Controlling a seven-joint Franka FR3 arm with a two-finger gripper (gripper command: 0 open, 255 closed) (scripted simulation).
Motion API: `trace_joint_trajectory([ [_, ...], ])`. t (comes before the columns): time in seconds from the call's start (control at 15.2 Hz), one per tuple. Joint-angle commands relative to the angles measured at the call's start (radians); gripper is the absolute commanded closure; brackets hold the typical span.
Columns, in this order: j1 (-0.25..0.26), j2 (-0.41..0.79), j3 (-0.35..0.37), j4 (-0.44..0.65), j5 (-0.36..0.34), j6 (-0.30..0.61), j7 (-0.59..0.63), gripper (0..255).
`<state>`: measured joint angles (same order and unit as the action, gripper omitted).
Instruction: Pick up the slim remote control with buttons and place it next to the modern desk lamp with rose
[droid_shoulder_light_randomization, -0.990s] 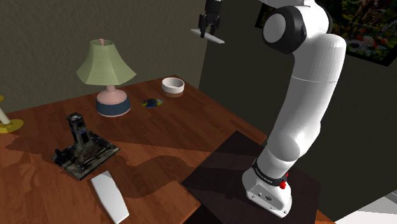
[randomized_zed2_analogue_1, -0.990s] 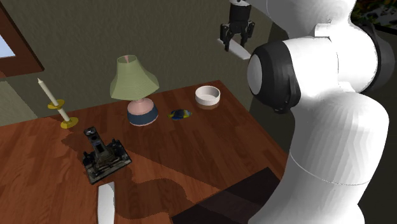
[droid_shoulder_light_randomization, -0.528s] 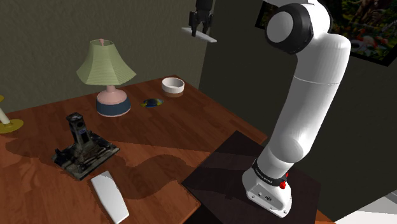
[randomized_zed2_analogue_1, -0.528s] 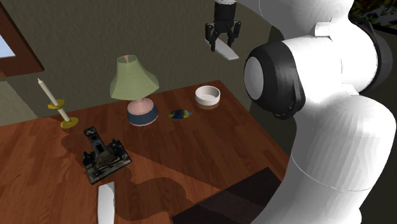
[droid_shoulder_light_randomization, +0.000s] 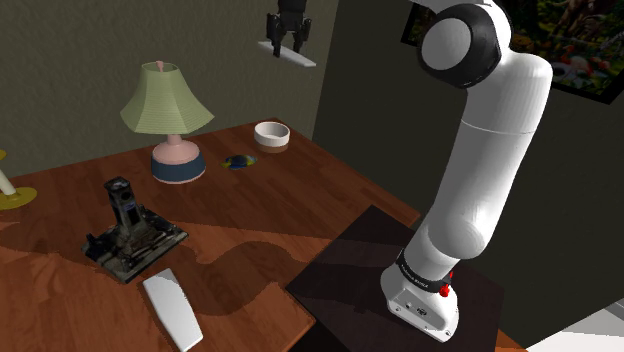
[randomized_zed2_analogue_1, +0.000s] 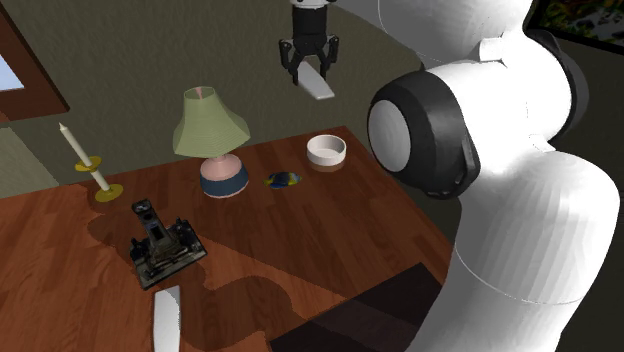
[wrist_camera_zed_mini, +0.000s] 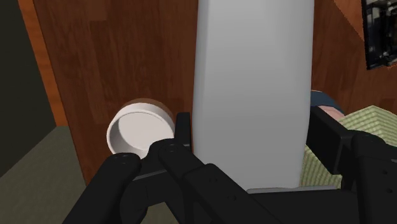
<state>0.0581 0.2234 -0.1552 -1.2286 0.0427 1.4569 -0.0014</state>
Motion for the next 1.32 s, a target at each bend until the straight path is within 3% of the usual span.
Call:
trace_joint_trajectory([
  [0.0,0.031,0.003,0.018,0.002,-0.004,0.003,0.05,255],
  [0.46,0.13,0.082,0.075,0.119,-0.012,-0.033,0.206,255],
  [1.25,0.138,0.009,0.076,-0.154,-0.018,0.166,0.207,255],
])
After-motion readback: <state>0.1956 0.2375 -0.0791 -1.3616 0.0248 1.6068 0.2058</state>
